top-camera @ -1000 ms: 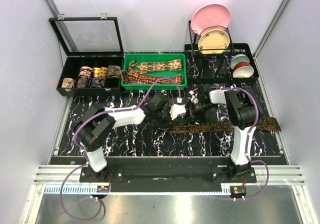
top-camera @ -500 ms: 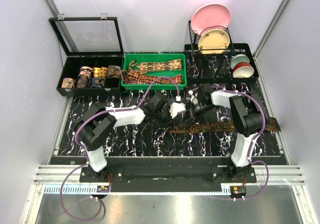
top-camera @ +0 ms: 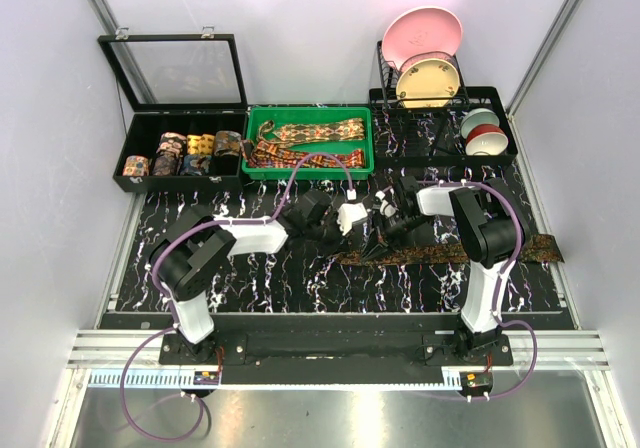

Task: Roll the ties
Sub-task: Roll the tie at the center of the board.

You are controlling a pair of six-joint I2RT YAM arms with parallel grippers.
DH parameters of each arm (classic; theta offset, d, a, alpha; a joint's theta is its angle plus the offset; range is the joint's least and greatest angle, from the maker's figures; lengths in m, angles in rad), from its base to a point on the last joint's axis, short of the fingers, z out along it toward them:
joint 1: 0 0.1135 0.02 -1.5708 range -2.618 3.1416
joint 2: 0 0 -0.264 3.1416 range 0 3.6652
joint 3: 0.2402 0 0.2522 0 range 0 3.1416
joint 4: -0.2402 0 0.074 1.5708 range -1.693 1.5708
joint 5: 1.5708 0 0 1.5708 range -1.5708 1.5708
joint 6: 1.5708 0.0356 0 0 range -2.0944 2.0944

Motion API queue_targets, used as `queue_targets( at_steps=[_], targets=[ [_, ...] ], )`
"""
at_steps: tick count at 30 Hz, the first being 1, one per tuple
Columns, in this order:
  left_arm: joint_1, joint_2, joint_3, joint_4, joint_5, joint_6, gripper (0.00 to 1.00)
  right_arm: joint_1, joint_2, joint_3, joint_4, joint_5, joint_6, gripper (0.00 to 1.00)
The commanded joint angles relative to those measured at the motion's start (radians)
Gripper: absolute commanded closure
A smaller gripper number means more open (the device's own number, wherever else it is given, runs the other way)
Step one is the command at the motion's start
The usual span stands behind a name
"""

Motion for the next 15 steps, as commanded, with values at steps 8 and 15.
queue_targets(
  at_steps=[8, 15],
  targets=[
    [0.032, -0.026, -0.054, 0.062, 0.076, -0.004, 0.78, 0.02, 0.016, 0.005, -0.005, 0.231, 0.032, 0.98],
    [0.069, -0.146, -0.14, 0.222, 0.228, -0.065, 0.78, 0.021, 0.029, 0.009, -0.008, 0.274, 0.031, 0.98]
  ],
)
